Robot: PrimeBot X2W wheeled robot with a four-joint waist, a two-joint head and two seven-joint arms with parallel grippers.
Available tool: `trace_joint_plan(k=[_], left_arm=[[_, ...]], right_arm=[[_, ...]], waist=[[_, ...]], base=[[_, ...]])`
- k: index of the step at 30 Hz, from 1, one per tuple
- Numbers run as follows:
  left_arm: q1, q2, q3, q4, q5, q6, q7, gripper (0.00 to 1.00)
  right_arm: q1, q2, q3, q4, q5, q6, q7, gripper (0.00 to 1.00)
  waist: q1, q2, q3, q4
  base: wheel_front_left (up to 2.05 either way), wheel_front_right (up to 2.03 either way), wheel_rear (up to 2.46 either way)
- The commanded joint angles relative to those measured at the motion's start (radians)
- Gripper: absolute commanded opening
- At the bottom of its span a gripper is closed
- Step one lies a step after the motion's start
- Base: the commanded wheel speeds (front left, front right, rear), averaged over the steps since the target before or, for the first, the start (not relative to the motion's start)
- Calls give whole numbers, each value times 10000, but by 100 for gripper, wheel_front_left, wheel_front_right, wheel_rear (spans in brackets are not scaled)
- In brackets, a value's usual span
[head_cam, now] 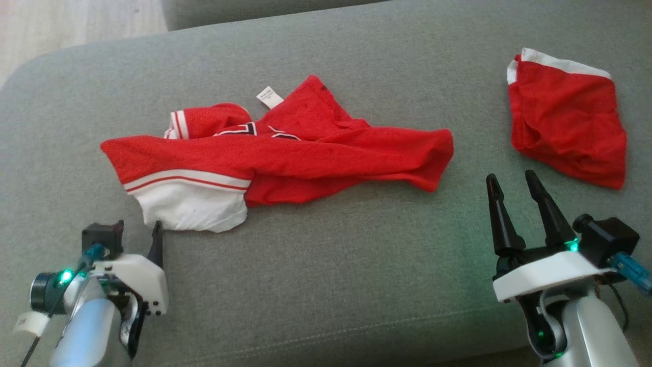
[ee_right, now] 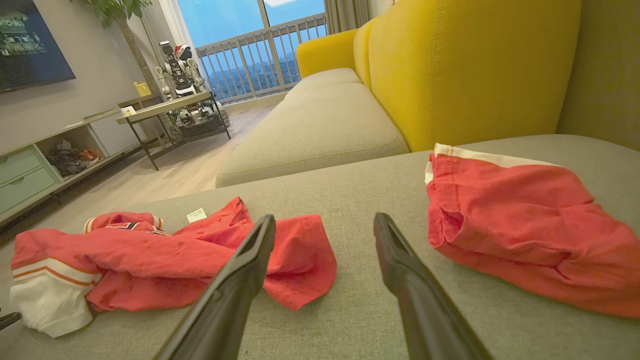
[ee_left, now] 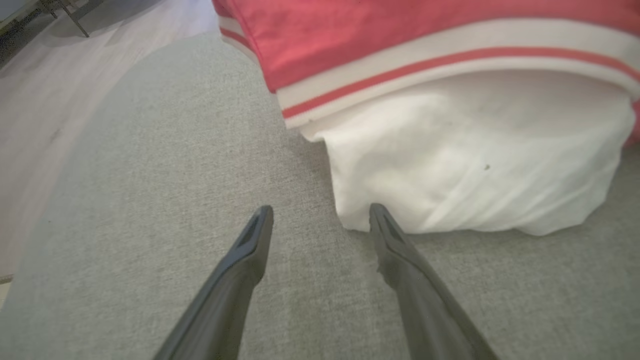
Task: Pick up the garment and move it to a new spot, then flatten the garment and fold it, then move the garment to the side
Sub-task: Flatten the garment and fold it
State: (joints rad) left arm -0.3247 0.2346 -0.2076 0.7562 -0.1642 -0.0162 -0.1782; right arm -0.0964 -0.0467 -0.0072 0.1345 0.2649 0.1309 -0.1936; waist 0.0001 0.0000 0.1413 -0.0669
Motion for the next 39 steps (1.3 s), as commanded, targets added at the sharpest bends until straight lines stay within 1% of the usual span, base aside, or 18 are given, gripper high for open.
trace_joint_plan(k=[1, 5, 12, 14, 15, 19, 23, 26, 29, 33, 35, 39], left_arm=[[-595, 320, 360, -26, -59, 28, -151, 100], [-802, 308, 193, 410, -139, -349, -246, 100], [-1183, 302, -160, 904, -5, -561, -513, 100], [-1252, 277, -282, 1021, 22, -635, -551, 4], [-1267, 267, -325, 1068, 22, -663, -567, 0], [-1192, 249, -483, 1143, 50, -710, -639, 0], [-977, 265, -556, 876, 24, -741, -689, 0], [-655, 252, -473, 224, -188, -778, -737, 0], [-243, 91, -269, -775, -740, -889, -737, 0], [374, 149, 1, -2470, -1268, -892, -437, 0], [706, 218, 207, -3387, -1502, -762, -177, 0], [1396, 448, 568, -5194, -1735, -346, 387, 0]], right_arm=[[-282, -35, 254, -271, -54, -2, -54, 100], [-286, -35, 250, -172, -44, -2, -71, 100], [-413, -35, 147, -30, -132, -2, -36, 100], [-410, -35, 100, 39, -158, -2, -31, 100], [-401, -35, 78, 71, -168, -2, -31, 100], [-339, -35, -11, 223, -200, -2, -9, 100], [-305, -35, -137, 396, -273, -2, 52, 100], [-288, -35, -312, 671, -355, -2, 160, 100], [-294, -35, -480, 1053, -366, -2, 287, 100], [-367, -35, -586, 1586, -304, -2, 395, 100], [-417, -35, -583, 1779, -253, -2, 403, 100], [-467, -35, -580, 2123, -226, -2, 451, 100]], waist=[[-1, 0, 48, -88], [-1, 0, 94, -171], [-1, 0, 186, -191], [-1, 0, 138, -161], [-1, 0, 109, -138], [-1, 0, -113, 1], [-1, 0, -370, 174], [-1, 0, -629, 416], [-1, 0, -854, 770], [-1, 0, -1073, 1301], [-1, 0, -1134, 1561], [-1, 0, -1169, 2009]], base=[[0, 0, 0], [0, 0, 0], [0, 0, 0], [0, 0, 0], [0, 0, 0], [0, 0, 0], [0, 0, 0], [0, 0, 0], [0, 0, 0], [0, 0, 0], [0, 0, 0], [0, 0, 0]])
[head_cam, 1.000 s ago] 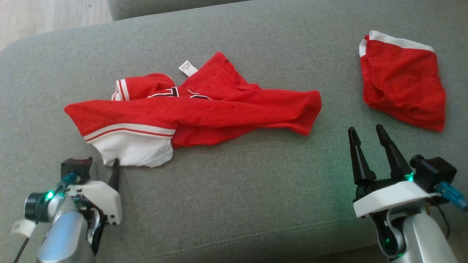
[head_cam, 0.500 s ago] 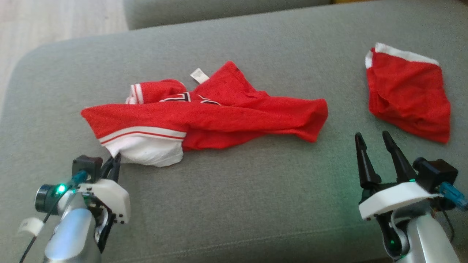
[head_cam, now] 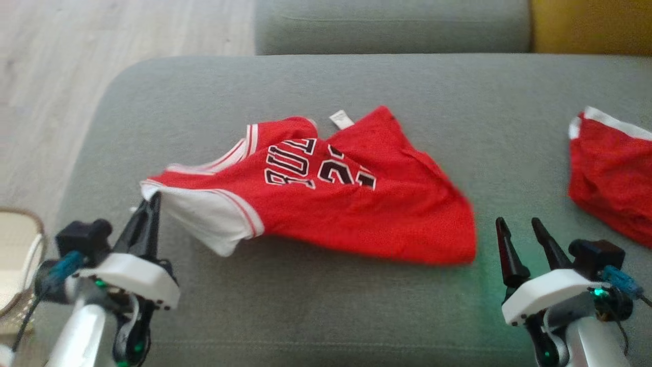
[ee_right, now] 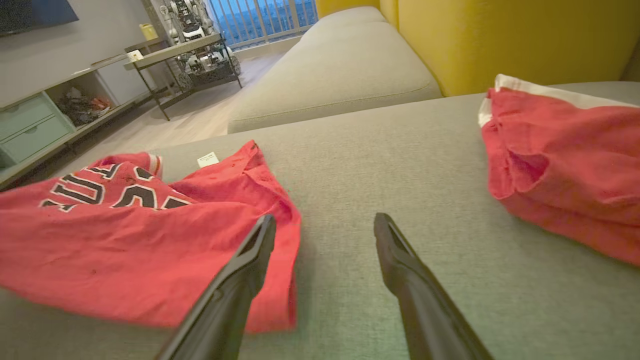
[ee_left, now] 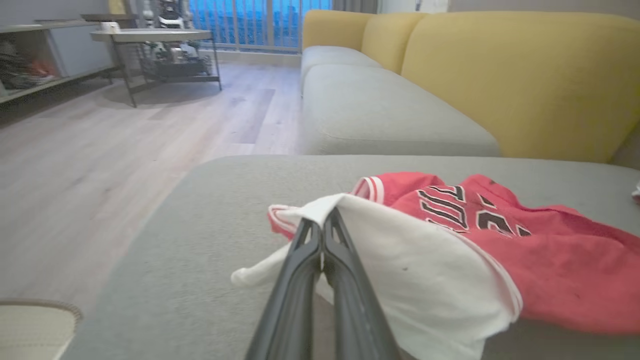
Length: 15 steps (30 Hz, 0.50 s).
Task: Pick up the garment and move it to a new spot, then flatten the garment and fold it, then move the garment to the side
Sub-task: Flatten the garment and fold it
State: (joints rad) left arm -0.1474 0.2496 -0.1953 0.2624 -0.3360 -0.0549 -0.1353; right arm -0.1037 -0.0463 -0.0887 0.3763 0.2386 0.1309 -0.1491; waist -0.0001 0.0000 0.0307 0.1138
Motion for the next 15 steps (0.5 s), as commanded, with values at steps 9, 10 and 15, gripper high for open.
trace_joint_plan(k=[9, 10, 15], left_arm=[[533, 575, 624, -2225, -69, 570, 791, 0], [556, 555, 586, -2284, -64, 587, 819, 0], [522, 471, 452, -2356, -39, 654, 839, 0]], right_arm=[[-377, -39, 377, 276, 98, -2, 346, 100], [-343, -39, 456, 306, 179, -2, 404, 100], [-74, -39, 1039, 390, 768, -2, 848, 100]], waist=[[1, 0, 226, 670], [1, 0, 264, 687], [1, 0, 404, 664]], base=[[0, 0, 0], [0, 0, 0], [0, 0, 0]])
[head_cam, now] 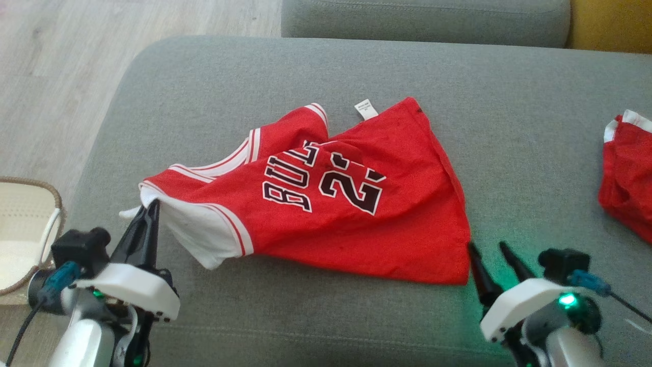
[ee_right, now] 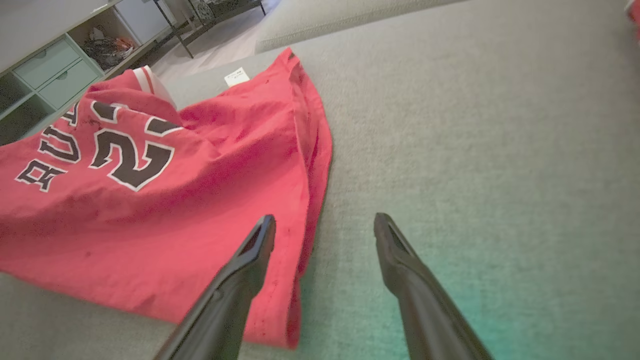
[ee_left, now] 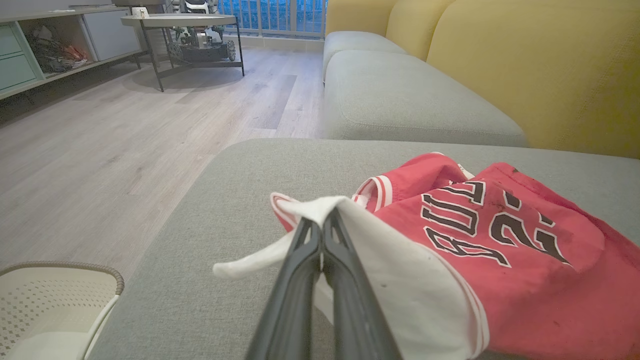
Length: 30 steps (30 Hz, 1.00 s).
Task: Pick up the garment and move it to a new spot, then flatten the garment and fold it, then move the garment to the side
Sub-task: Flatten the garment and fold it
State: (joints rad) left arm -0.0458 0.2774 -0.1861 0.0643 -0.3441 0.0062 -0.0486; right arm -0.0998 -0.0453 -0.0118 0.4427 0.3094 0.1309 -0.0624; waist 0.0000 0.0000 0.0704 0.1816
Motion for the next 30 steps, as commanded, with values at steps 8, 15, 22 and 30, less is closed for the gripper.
trace_joint_plan(k=[8, 15, 22, 30], left_arm=[[-604, 181, 455, -242, 39, 228, -265, 0], [-691, 168, 439, -397, 38, 298, -373, 0], [-834, 200, 415, -598, 15, 341, -424, 0], [-942, 203, 400, -670, -81, 373, -414, 0]], right_arm=[[263, -49, 1083, 98, 839, -2, 918, 100], [198, -49, 1388, 353, 1306, -2, 1069, 100], [-243, -49, 1560, 1044, 1531, -2, 852, 100], [-657, -49, 1914, 1765, 1883, -2, 729, 0]], waist=[[0, 0, -154, -165], [0, 0, -214, -155], [0, 0, -78, -9], [0, 0, 0, 75]], base=[[0, 0, 0], [0, 0, 0], [0, 0, 0], [0, 0, 0]])
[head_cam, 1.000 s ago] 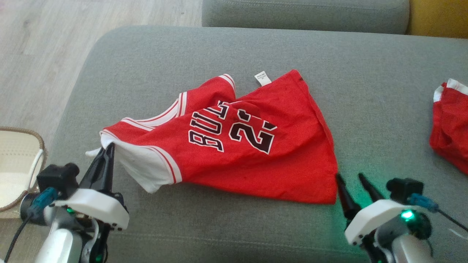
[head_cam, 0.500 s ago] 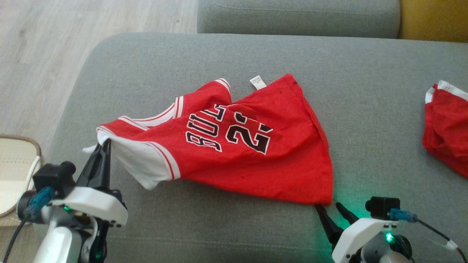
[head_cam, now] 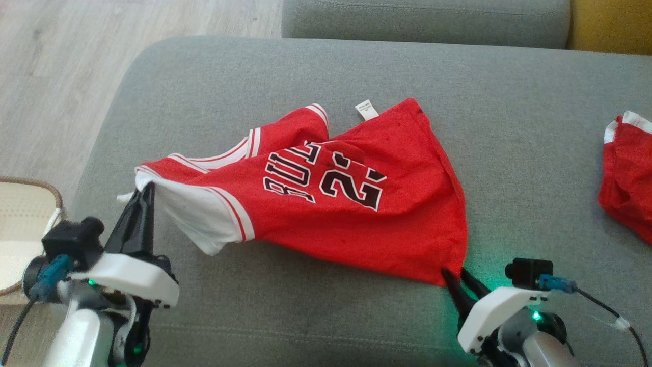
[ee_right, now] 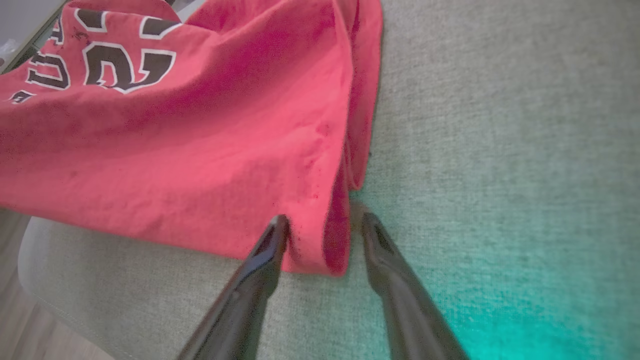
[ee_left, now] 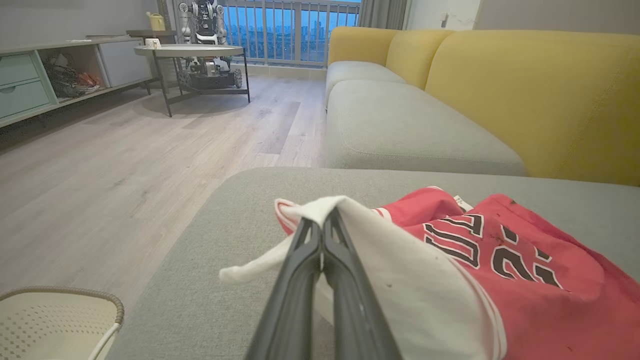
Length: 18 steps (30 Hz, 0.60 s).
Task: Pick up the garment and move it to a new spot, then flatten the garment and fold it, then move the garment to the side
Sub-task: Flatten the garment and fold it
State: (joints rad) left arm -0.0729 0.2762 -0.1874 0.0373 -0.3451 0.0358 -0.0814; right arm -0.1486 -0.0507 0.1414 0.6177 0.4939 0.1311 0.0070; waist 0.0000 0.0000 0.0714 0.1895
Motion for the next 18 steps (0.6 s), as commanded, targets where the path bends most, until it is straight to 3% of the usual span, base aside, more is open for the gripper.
trace_joint_plan(k=[1, 8, 18], left_arm=[[-673, 181, 462, -411, -173, 77, -96, 0], [-842, -101, 866, -1035, -1136, -39, -41, 0], [-1455, -539, 1399, -2354, -2326, 259, 494, 0]], right_arm=[[-191, 5, 464, 33, 95, -4, 37, 0], [-391, 5, 551, -868, -191, -4, -116, 0], [-735, 5, -648, -3912, -750, -4, 1066, 0]], waist=[[0, 0, -32, -18], [0, 0, -346, -269], [0, 0, -1114, -784]], base=[[0, 0, 0], [0, 0, 0], [0, 0, 0]])
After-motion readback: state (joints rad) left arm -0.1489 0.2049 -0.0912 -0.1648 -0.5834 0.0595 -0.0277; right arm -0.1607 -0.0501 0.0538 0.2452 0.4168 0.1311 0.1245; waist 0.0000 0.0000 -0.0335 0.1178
